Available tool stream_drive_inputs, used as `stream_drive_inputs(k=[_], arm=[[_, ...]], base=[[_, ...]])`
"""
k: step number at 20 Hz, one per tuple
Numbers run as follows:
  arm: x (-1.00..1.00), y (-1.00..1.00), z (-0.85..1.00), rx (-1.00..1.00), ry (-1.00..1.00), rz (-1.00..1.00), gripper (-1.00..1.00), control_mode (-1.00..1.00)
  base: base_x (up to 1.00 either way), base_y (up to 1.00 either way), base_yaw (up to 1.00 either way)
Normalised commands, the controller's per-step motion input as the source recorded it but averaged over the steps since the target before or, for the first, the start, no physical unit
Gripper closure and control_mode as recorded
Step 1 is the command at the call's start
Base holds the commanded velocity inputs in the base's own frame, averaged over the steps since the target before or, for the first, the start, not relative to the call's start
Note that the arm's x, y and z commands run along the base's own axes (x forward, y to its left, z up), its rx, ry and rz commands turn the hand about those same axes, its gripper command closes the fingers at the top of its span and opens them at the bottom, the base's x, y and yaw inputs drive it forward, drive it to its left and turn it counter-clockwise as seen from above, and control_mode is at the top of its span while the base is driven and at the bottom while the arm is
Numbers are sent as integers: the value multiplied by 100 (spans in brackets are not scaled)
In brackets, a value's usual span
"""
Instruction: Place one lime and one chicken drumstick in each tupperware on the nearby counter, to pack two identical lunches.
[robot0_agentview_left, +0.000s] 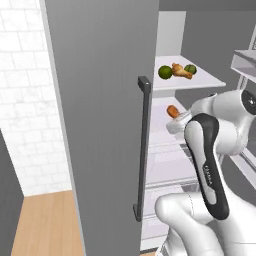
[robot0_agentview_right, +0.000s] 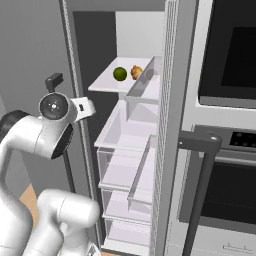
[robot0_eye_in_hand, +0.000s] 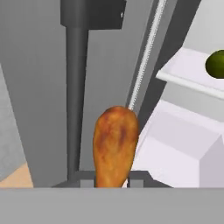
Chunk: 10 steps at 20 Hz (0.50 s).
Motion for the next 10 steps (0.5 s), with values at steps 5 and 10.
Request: stream_drive_inputs(k=[5, 10], arm=[[-30, 0, 13, -18, 56, -25, 100, -100], [-22, 5, -12, -16, 3, 0, 100, -100]], base=[[0, 0, 0], [0, 0, 0]])
